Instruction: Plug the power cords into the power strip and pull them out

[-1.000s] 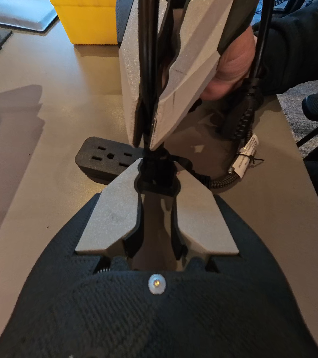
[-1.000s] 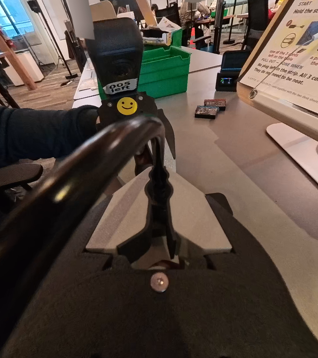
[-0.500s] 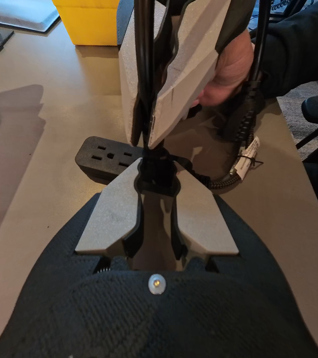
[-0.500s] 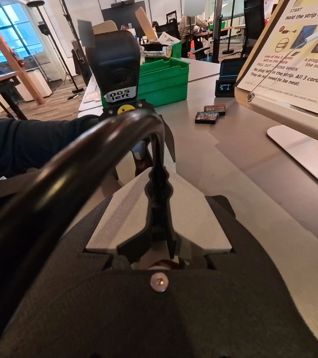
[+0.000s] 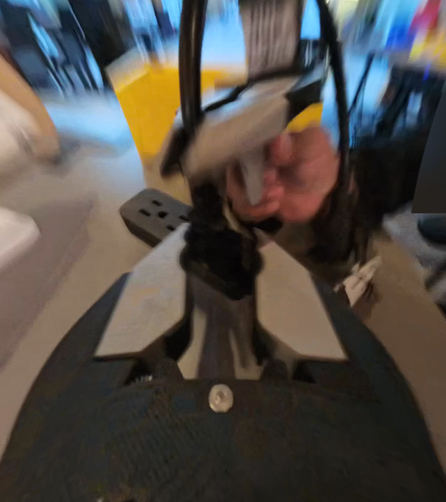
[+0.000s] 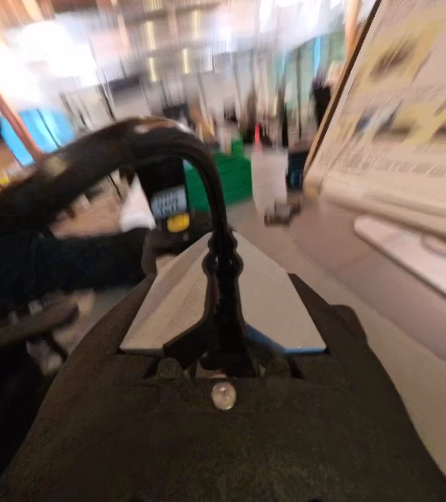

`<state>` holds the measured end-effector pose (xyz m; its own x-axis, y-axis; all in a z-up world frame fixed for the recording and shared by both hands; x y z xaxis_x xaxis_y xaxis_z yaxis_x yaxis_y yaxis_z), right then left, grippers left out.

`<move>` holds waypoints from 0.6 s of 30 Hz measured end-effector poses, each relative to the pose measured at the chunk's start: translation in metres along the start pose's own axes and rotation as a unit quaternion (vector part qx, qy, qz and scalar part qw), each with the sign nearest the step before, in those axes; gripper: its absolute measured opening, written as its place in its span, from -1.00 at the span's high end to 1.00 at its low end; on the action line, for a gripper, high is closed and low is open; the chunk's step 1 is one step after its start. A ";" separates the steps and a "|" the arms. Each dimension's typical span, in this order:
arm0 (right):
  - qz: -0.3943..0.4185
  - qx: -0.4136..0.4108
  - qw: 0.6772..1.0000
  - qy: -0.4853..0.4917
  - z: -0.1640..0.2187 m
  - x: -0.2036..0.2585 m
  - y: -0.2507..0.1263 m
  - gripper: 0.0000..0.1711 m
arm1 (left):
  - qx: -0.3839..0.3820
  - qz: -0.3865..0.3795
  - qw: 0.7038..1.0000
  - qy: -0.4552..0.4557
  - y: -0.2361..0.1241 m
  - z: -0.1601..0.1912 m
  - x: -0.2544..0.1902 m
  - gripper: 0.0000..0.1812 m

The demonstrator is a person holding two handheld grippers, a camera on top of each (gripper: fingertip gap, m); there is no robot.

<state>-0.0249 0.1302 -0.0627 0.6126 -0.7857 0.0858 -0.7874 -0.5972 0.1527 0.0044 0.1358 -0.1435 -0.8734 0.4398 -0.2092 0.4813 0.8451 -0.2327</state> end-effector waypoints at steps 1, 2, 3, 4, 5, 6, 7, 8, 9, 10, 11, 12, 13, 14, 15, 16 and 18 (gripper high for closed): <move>0.002 -0.082 0.996 0.025 -0.034 -0.009 -0.014 0.97 | -0.074 0.036 0.994 0.068 -0.004 -0.024 -0.023 0.16; 0.007 -0.095 0.995 0.014 -0.044 -0.011 -0.020 0.94 | -0.023 0.032 0.990 0.133 0.000 -0.003 -0.033 -0.18; 0.017 -0.079 0.997 -0.012 -0.043 -0.009 -0.019 0.94 | 0.131 -0.032 0.972 0.194 0.004 0.042 -0.015 -0.51; 0.024 -0.061 0.998 -0.025 -0.038 -0.007 -0.016 0.94 | 0.137 -0.033 0.978 0.152 0.009 0.043 -0.016 -0.07; 0.026 -0.061 0.998 -0.020 -0.036 -0.008 -0.014 0.94 | 0.163 -0.036 0.975 0.144 0.010 0.049 -0.011 0.15; 0.026 -0.062 0.998 -0.017 -0.035 -0.008 -0.014 0.94 | 0.169 -0.037 0.977 0.124 0.011 0.049 -0.007 0.10; 0.031 -0.056 0.998 -0.025 -0.034 -0.009 -0.015 0.94 | 0.174 -0.040 0.978 0.112 0.011 0.049 -0.004 0.03; 0.037 -0.048 0.998 -0.036 -0.032 -0.010 -0.016 0.94 | 0.174 -0.040 0.977 0.112 0.011 0.049 -0.004 -0.02; 0.042 -0.040 0.997 -0.042 -0.029 -0.012 -0.017 0.93 | 0.172 -0.046 0.978 0.113 0.011 0.048 -0.002 -0.08; 0.045 -0.031 0.997 -0.046 -0.024 -0.013 -0.018 0.94 | 0.173 -0.051 0.977 0.111 0.011 0.048 0.001 -0.22; 0.045 -0.022 0.998 -0.048 -0.020 -0.014 -0.018 0.94 | 0.176 -0.051 0.977 0.107 0.010 0.048 0.002 -0.28; 0.048 -0.013 0.997 -0.053 -0.016 -0.015 -0.018 0.94 | 0.178 -0.051 0.977 0.106 0.010 0.049 0.002 -0.35; 0.051 -0.004 0.997 -0.061 -0.014 -0.017 -0.018 0.93 | 0.179 -0.052 0.977 0.106 0.010 0.049 0.003 -0.44; 0.055 0.006 0.996 -0.069 -0.012 -0.019 -0.018 0.93 | 0.181 -0.053 0.976 0.106 0.009 0.050 0.003 -0.50; 0.059 0.015 0.995 -0.075 -0.011 -0.022 -0.019 0.94 | 0.181 -0.059 0.976 0.104 0.009 0.049 0.005 -0.53; 0.063 0.021 0.995 -0.077 -0.009 -0.026 -0.020 0.94 | 0.181 -0.067 0.976 0.101 0.008 0.049 0.008 -0.57; 0.067 0.030 0.994 -0.075 -0.007 -0.032 -0.023 0.93 | 0.191 -0.082 0.974 0.091 0.005 0.051 0.015 -0.60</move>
<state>-0.0261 0.1696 -0.0624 0.4885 -0.8713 -0.0468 -0.8667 -0.4907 0.0899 -0.0022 0.1315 -0.1960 -0.9231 0.3838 0.0247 0.2956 0.7492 -0.5927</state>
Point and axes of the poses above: each gripper's, where its closed fingertips meet, y out along the fingers, z out of its underside, x = y × z across the jaws, the point moved 1 cm from there along -y, back along the fingers, and after that the axes turned 11 degrees about -y, right-handed, at the moved point
